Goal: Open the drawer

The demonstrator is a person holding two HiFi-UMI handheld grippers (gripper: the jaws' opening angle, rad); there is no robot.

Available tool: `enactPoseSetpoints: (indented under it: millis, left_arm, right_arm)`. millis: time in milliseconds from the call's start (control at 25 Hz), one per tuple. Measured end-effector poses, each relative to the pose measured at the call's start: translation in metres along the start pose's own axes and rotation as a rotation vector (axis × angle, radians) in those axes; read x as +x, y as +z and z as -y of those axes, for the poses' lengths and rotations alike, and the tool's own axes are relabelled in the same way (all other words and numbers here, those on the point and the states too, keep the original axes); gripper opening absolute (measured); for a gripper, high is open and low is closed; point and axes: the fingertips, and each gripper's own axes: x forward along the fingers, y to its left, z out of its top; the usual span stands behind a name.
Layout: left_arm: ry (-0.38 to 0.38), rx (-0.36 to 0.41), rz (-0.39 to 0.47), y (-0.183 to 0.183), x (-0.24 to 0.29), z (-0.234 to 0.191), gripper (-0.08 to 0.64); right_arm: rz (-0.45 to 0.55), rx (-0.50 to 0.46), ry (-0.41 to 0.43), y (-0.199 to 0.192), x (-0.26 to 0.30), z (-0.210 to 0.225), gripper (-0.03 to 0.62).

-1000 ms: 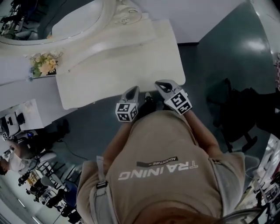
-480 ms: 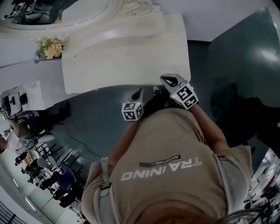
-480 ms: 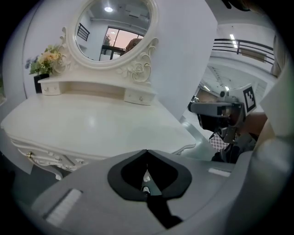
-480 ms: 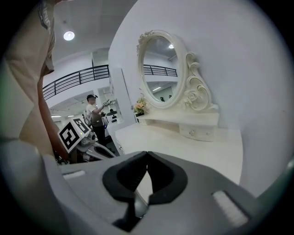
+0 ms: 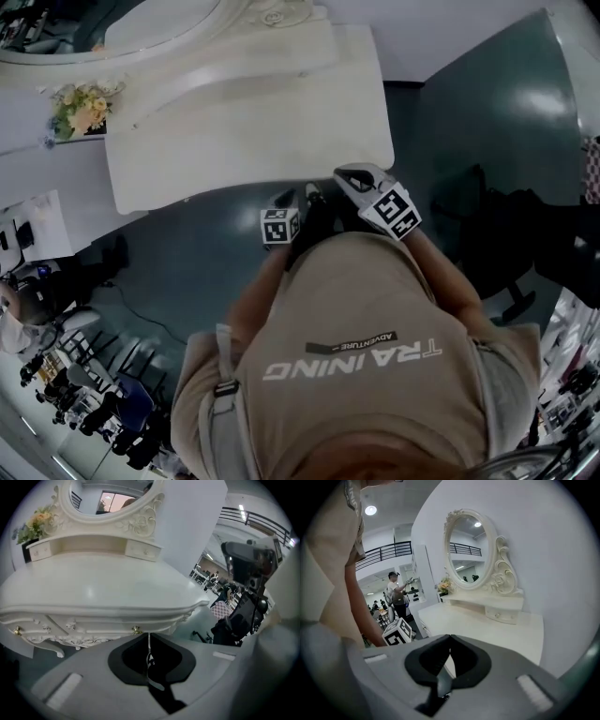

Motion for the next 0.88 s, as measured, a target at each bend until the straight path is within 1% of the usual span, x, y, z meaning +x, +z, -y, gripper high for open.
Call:
enactPoseSetpoints:
  millis: [80, 120, 160, 200, 280, 320, 360, 440, 640, 760, 880]
  left_arm:
    - [0.007, 0.02, -0.05, -0.011, 0.016, -0.008, 0.014]
    - [0.01, 0.014, -0.068, -0.013, 0.024, -0.013, 0.055]
    - [0.008, -0.006, -0.08, -0.015, 0.03, -0.017, 0.121]
    - [0.003, -0.039, -0.088, -0.016, 0.036, -0.021, 0.14]
    - [-0.005, -0.125, -0.095, -0.02, 0.045, -0.028, 0.14]
    - [-0.007, -0.159, -0.097, -0.021, 0.048, -0.031, 0.14]
    - [-0.008, -0.177, -0.1, -0.02, 0.05, -0.032, 0.14]
    - [-0.016, -0.171, -0.111, -0.019, 0.055, -0.033, 0.14]
    - [-0.052, -0.111, -0.14, -0.012, 0.068, -0.028, 0.14]
    - [-0.024, -0.061, -0.153, -0.008, 0.075, -0.027, 0.146]
    - [0.003, -0.094, -0.151, -0.006, 0.079, -0.033, 0.144]
  right_arm:
    - [-0.011, 0.018, -0.022, -0.005, -0.008, -0.001, 0.003]
    - [-0.017, 0.026, -0.031, -0.008, -0.011, -0.001, 0.003]
    - [-0.025, 0.027, -0.04, -0.011, -0.014, -0.001, 0.003]
    - [-0.034, 0.022, -0.048, -0.014, -0.016, -0.001, 0.003]
    - [-0.043, 0.018, -0.066, -0.018, -0.02, -0.002, 0.003]
    - [-0.04, 0.023, -0.074, -0.018, -0.022, -0.001, 0.003]
    - [-0.036, 0.03, -0.084, -0.018, -0.024, 0.001, 0.003]
    - [-0.028, 0.044, -0.108, -0.018, -0.028, 0.006, 0.003]
    - [-0.025, 0.055, -0.145, -0.018, -0.032, 0.014, 0.003]
    - [-0.029, 0.068, -0.162, -0.022, -0.036, 0.015, 0.003]
    - [-0.029, 0.067, -0.164, -0.024, -0.035, 0.014, 0.003]
